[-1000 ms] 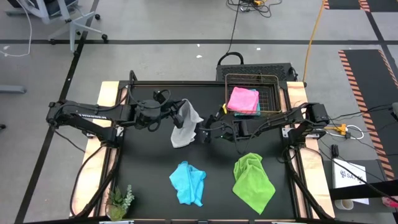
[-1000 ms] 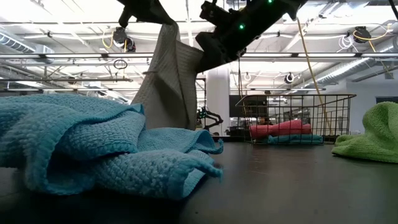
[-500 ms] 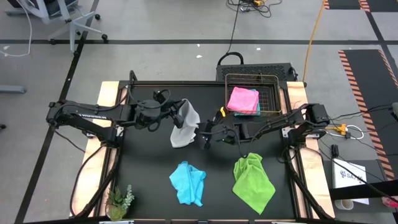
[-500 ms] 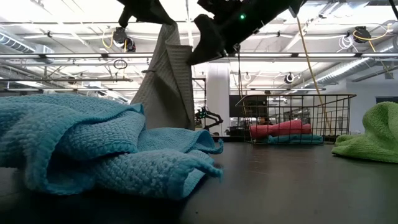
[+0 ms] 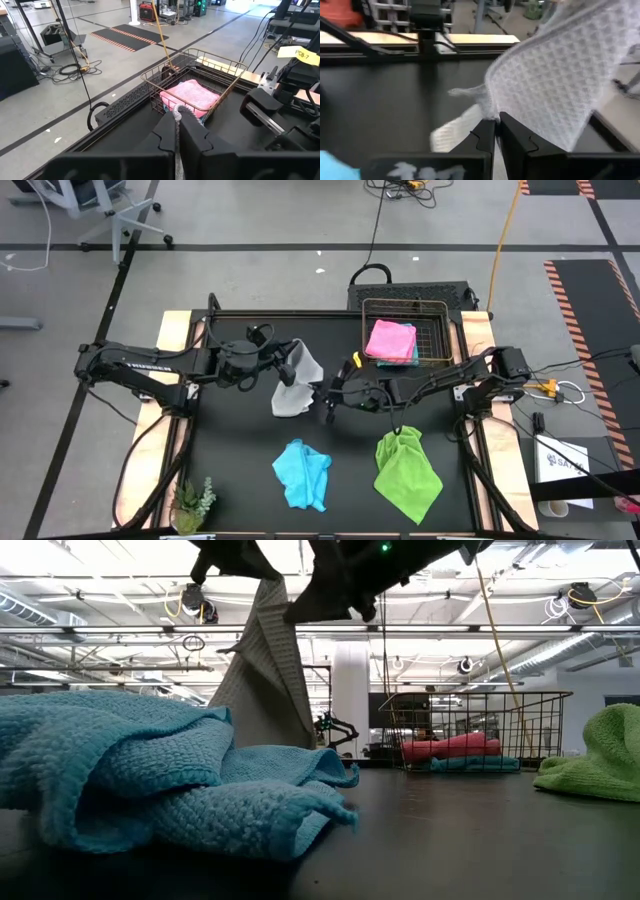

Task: Fold microfiber towels
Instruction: Fold the gray towel

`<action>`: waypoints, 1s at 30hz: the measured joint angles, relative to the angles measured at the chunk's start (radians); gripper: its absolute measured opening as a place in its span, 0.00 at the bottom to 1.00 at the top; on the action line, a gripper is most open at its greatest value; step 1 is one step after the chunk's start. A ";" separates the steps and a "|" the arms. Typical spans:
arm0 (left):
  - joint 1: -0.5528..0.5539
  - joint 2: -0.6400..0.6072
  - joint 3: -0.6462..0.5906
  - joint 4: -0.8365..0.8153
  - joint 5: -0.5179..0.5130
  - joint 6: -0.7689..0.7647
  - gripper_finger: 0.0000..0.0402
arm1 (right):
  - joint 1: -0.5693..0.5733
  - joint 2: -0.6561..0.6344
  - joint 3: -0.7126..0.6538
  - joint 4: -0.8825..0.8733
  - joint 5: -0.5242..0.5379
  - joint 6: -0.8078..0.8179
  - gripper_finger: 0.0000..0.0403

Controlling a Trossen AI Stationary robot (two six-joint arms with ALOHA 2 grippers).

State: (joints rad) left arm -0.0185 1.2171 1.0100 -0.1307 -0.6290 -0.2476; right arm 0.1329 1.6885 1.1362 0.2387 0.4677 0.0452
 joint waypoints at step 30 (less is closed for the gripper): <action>0.005 0.000 0.000 -0.149 0.001 -0.086 0.13 | -0.001 -0.122 0.000 -0.005 0.083 -0.055 0.00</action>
State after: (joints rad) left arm -0.0132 1.2171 1.0096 -0.2796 -0.6276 -0.3333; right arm 0.1322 1.5663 1.1362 0.2338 0.5505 -0.0101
